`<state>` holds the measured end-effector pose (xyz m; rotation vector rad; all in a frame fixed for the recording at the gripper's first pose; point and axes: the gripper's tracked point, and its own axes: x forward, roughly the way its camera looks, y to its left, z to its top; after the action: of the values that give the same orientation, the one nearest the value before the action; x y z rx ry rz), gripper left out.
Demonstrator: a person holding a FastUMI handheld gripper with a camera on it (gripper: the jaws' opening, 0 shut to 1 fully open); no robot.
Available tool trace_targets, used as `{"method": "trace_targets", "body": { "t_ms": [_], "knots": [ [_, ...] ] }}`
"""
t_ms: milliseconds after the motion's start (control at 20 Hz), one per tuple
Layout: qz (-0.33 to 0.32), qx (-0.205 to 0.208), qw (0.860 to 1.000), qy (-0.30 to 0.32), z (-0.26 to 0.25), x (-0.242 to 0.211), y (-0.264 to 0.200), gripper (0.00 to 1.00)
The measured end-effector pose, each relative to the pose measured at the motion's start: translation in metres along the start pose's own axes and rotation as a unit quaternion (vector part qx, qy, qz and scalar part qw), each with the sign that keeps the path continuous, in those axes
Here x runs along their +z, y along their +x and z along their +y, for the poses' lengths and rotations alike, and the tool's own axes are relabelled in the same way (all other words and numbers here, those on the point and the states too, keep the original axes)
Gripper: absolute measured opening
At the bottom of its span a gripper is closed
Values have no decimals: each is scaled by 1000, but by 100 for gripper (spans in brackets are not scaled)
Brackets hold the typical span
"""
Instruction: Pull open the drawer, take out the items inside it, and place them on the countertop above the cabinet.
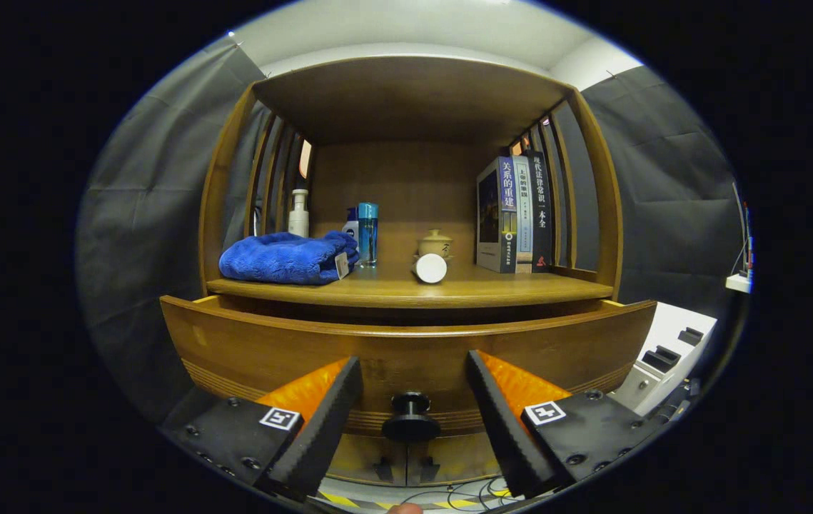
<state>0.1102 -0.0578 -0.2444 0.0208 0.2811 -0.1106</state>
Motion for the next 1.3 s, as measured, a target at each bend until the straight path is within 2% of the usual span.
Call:
{"method": "trace_targets", "body": {
  "t_ms": [350, 700, 800, 950, 1150, 1300],
  "knots": [
    [5, 0, 1000, 4, 0, 7, 42, 98],
    [4, 1, 1000, -4, 2, 8, 54, 98],
    [20, 19, 999, -26, 8, -1, 56, 99],
    [14, 3, 999, -50, 2, 6, 37, 98],
    [-28, 10, 1000, 0, -1, 55, -7, 98],
    [-46, -1, 999, 6, -12, 101, -46, 98]
  ]
}}
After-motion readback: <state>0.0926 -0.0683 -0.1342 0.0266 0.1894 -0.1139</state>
